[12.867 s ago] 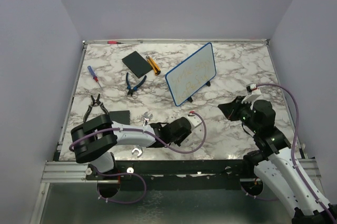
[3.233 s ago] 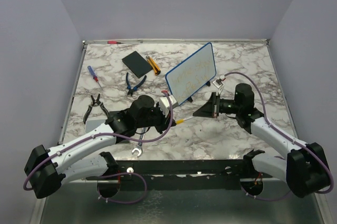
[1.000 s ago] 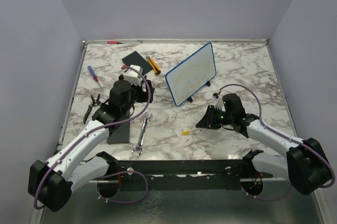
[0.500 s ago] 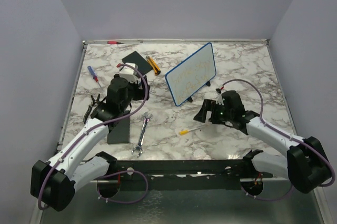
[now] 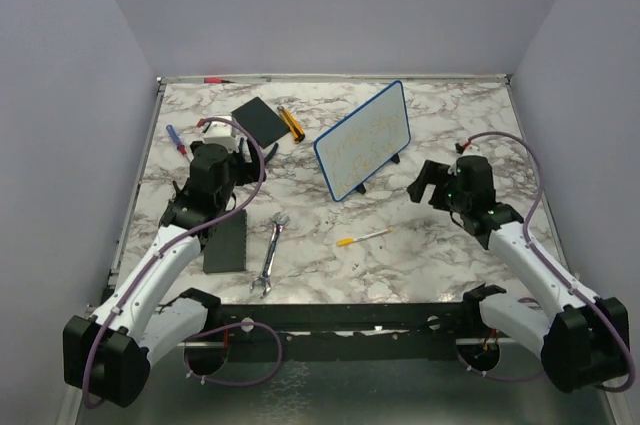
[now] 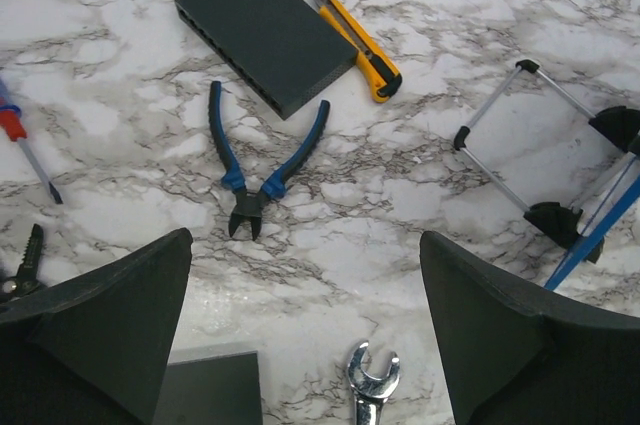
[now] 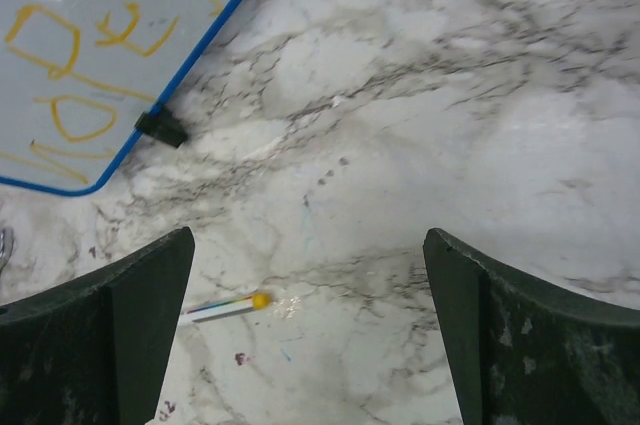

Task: Write a sentence on the whiteboard
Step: Reset both arms

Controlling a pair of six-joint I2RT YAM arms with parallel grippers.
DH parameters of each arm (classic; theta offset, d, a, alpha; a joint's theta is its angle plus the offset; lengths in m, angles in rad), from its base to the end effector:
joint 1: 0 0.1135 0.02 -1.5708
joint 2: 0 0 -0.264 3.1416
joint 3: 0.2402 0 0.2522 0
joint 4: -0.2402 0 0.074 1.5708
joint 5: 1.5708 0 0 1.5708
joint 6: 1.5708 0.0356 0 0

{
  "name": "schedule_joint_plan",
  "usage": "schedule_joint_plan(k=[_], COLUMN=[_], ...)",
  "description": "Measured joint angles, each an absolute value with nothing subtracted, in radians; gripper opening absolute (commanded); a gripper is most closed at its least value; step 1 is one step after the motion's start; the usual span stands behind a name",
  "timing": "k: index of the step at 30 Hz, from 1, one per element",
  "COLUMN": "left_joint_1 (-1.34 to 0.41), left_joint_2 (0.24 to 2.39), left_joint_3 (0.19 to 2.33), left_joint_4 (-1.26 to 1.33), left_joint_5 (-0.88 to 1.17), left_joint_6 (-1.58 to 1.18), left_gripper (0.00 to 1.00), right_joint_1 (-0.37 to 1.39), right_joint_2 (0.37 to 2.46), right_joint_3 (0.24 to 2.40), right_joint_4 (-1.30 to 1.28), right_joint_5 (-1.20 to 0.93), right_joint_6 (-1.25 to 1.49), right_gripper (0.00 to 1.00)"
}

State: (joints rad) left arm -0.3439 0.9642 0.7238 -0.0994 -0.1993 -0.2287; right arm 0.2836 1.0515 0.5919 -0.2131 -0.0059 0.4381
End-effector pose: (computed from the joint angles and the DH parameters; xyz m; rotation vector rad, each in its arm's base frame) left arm 0.2136 -0.0690 0.2941 -0.0248 1.9083 -0.1976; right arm 0.2120 0.0620 0.2195 0.1722 2.2669 0.3931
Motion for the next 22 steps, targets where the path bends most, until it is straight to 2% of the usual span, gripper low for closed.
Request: schedule_joint_plan(k=[4,12,22], left_joint_1=[-0.341,-0.34,-0.34], left_joint_2=[0.935,0.828,0.796], left_joint_3=[0.725,0.728,0.73], left_joint_4=[-0.111,-0.112,-0.106], left_joint_5=[-0.27,-0.411,-0.536], left_joint_6=[-0.223,-0.187,-0.181], left_gripper=[0.99,0.99,0.99], right_joint_1=[0.202,0.192,0.192], right_joint_2=[0.931,0.605,0.54], right_joint_3=[0.596,0.578,0.555], right_joint_4=[-0.224,-0.105,-0.065], right_joint_5=[0.053,0.214,0.321], right_joint_6=[0.396,0.3,0.256], right_gripper=[1.0,1.0,1.0])
